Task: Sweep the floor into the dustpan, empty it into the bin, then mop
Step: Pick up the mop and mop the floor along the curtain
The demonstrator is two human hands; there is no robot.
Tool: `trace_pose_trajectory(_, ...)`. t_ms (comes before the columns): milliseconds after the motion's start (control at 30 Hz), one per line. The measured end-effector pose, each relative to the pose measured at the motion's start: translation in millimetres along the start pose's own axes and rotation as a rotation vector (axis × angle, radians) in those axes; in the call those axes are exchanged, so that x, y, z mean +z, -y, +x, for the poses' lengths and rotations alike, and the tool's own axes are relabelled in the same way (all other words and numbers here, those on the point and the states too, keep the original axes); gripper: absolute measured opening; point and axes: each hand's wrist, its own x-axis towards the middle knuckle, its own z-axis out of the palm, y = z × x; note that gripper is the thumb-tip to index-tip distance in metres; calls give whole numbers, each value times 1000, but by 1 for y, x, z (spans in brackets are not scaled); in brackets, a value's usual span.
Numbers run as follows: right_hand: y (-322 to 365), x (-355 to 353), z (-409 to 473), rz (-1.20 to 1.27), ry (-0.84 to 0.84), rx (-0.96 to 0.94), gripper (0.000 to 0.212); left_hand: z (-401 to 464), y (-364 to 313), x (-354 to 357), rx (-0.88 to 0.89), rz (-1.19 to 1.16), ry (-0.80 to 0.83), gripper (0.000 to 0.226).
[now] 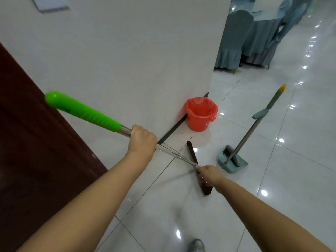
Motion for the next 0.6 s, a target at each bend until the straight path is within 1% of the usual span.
trace_pose_trajectory(67,-2,36,-12,242,9,98,29,-26,4,7,36,-12,-24,24)
trace_pose_trajectory(200,-1,113,-48,626,24,212,42,-81,20,28,96,-52,-77,23)
trace_pose_trajectory(333,0,179,-85,947,65,272,59,-135,52,48,156,-92,-133,23)
trace_pose_trajectory(433,2,219,-109,1119,93,274,71,-162,68,68,204,-91,-140,19)
trace_pose_trajectory(500,5,235,-121,1194,83,257,69,-172,72,81,228,-95,-123,15)
trace_pose_trajectory(567,8,245,-129,1274,32,281,54,-180,71,90,269,-93,-117,12)
trace_pose_trajectory(600,7,250,-132,1328,-23,304,43,-184,69,92,298,-85,-127,11)
